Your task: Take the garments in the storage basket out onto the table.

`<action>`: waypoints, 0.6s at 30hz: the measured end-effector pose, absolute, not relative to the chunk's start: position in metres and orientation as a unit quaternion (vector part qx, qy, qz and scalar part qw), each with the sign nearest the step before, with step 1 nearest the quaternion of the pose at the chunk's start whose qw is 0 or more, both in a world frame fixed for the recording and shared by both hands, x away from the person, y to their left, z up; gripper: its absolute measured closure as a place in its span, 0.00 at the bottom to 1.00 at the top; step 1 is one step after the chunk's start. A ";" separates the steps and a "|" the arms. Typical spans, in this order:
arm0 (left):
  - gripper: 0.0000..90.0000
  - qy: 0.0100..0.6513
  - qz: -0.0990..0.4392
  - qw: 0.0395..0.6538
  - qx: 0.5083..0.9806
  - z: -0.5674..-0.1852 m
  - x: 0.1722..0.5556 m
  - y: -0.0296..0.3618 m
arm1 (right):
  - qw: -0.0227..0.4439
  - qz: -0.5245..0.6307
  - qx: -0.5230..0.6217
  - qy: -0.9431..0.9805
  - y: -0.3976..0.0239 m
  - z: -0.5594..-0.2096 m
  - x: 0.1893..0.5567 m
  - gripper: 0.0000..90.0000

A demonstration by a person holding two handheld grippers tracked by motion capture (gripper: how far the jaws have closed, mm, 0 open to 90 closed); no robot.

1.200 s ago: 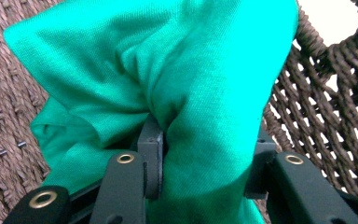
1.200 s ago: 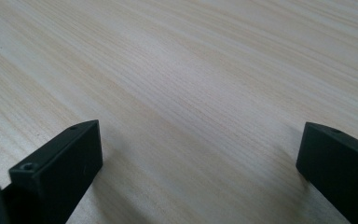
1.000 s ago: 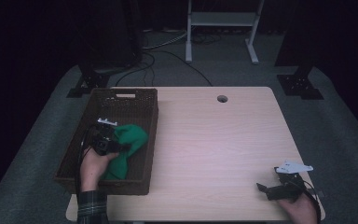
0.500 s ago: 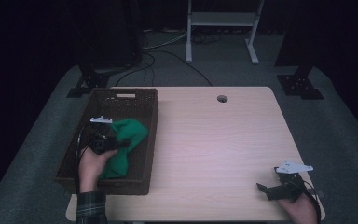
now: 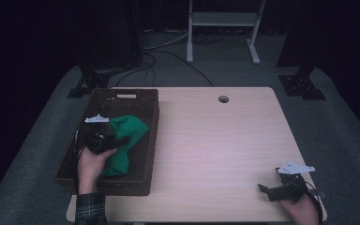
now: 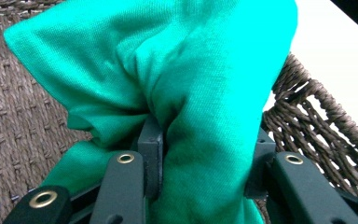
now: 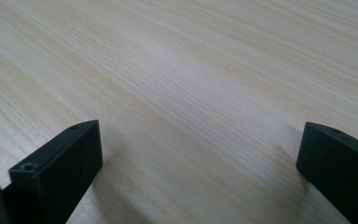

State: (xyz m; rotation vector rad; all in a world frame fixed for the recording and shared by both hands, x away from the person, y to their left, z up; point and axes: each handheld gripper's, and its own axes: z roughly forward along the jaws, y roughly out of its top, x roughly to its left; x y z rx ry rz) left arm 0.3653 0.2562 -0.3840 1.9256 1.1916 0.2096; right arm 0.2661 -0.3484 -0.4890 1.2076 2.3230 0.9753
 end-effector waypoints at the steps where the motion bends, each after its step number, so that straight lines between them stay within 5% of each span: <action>1: 0.67 0.474 0.085 0.422 0.768 -0.383 0.365 0.256 | 0.173 0.344 0.426 0.819 -0.348 -0.489 0.266 0.00; 18: 0.67 0.449 0.100 0.462 0.758 -0.365 0.357 0.249 | 0.173 0.344 0.426 0.819 -0.348 -0.489 0.266 0.00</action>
